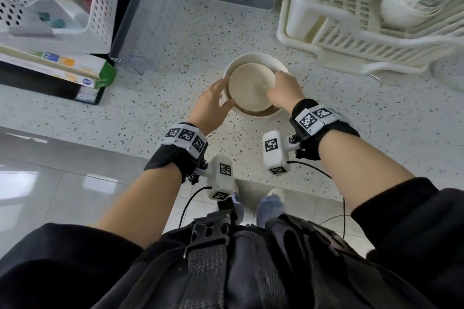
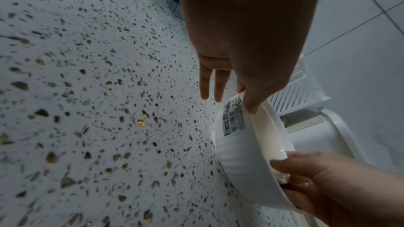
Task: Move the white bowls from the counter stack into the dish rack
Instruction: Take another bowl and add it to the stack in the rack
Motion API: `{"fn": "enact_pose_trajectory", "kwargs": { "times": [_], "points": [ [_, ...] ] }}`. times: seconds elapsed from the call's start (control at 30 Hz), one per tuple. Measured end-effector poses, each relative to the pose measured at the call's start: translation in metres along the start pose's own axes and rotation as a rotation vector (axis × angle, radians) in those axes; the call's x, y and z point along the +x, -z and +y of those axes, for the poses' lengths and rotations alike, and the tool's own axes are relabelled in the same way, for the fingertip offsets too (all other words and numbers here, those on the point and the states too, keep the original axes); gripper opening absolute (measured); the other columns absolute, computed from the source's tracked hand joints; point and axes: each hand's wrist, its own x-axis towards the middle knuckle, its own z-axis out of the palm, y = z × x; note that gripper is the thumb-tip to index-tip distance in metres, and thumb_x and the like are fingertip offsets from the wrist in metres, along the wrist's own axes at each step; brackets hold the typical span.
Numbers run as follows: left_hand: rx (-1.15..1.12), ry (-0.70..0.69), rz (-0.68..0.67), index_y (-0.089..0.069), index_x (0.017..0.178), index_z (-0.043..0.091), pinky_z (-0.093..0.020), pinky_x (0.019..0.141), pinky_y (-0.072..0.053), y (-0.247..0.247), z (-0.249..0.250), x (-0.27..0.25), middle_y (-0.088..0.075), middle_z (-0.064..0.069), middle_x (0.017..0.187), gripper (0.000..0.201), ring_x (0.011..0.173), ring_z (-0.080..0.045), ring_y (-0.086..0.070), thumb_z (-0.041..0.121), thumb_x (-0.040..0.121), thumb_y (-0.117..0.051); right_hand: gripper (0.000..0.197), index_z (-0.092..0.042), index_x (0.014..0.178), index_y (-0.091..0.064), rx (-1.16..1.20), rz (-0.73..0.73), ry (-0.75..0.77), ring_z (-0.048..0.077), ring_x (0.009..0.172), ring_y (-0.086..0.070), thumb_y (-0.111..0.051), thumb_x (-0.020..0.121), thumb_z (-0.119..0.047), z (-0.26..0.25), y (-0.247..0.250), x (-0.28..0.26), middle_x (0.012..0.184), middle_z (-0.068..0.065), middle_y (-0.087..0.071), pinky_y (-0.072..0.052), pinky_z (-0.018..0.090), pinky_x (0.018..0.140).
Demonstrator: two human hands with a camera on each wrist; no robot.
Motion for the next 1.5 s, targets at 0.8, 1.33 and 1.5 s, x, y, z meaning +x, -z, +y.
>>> {"fn": "enact_pose_trajectory", "kwargs": {
  "times": [0.8,1.33,1.5],
  "points": [
    [-0.124,-0.236,0.189,-0.056,0.125,0.009,-0.027,0.096,-0.038,-0.008,0.083,0.026,-0.056,-0.009,0.133,0.038,0.123,-0.023,-0.049,0.006,0.094,-0.034,0.038,-0.002,0.114,-0.062,0.767,0.24,0.025,0.037,0.086,-0.067,-0.048,0.083,0.012,0.05,0.06,-0.044,0.114,0.015,-0.061,-0.061,0.039,0.048],
    [-0.159,-0.352,0.034,-0.054,0.125,0.007,-0.034,0.106,-0.039,-0.131,0.24,0.09,-0.059,-0.011,0.129,0.039,0.122,-0.023,-0.051,0.008,0.094,-0.032,0.034,0.002,0.112,-0.063,0.964,0.512,-0.022,0.017,0.07,-0.064,-0.049,0.082,0.01,0.212,0.172,-0.029,0.094,0.004,-0.062,-0.061,0.036,0.048],
    [-0.02,-0.332,0.026,-0.052,0.129,0.009,-0.032,0.11,-0.033,-0.169,0.278,0.115,-0.054,-0.009,0.136,0.041,0.129,-0.023,-0.046,0.005,0.09,-0.04,0.027,0.003,0.099,-0.066,0.897,0.628,-0.008,0.025,0.075,-0.067,-0.049,0.078,0.008,0.254,0.206,-0.008,0.088,0.005,-0.062,-0.062,0.047,0.056]
  ]
}}
